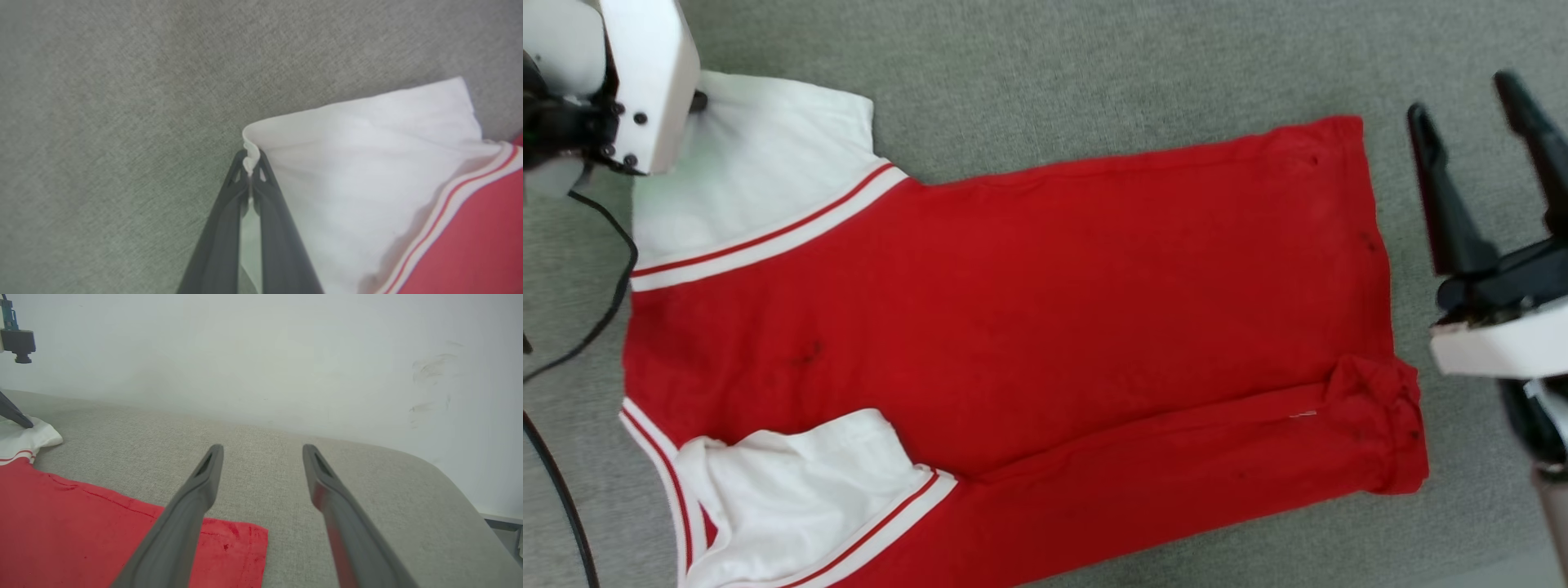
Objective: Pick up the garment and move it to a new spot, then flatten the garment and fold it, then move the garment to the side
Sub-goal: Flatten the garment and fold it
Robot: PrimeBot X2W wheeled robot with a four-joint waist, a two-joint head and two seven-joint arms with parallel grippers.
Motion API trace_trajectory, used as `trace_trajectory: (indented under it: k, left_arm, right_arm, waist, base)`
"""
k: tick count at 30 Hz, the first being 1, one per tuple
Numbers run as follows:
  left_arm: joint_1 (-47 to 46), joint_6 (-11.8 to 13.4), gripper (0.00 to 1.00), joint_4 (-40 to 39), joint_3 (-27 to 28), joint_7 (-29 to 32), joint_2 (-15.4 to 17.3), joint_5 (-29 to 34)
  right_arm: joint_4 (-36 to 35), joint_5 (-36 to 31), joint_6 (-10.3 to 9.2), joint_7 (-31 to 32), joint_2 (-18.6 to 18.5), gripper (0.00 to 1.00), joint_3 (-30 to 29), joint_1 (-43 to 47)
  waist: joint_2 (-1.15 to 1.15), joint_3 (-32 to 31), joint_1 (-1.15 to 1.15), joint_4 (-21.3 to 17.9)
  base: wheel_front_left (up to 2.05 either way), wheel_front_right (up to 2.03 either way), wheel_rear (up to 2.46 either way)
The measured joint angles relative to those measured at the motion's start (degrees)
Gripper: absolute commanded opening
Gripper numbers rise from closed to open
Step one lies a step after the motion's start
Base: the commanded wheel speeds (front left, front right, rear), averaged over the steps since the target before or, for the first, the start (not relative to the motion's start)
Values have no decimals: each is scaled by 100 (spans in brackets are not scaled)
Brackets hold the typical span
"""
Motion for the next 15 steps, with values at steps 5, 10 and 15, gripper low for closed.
trace_trajectory:
  k: [5, 10, 15]
  left_arm:
    - [141, -49, 0, 24, -27, -304, -59, -52]
    - [281, -93, 0, -208, -149, -535, -170, -93]
    - [375, -118, 0, -626, -328, -701, -214, -140]
  right_arm:
    - [29, -41, 0, 450, -477, 100, 76, -438]
    - [141, 129, 0, 1814, -1229, 100, 592, -976]
    - [357, 967, 0, 3659, -2006, 100, 1429, -1513]
  waist:
    - [0, -322, 0, 75]
    - [0, -689, 0, 220]
    - [0, -932, -1, 470]
  base:
    - [0, 0, 0]
    - [0, 0, 0]
    - [0, 0, 0]
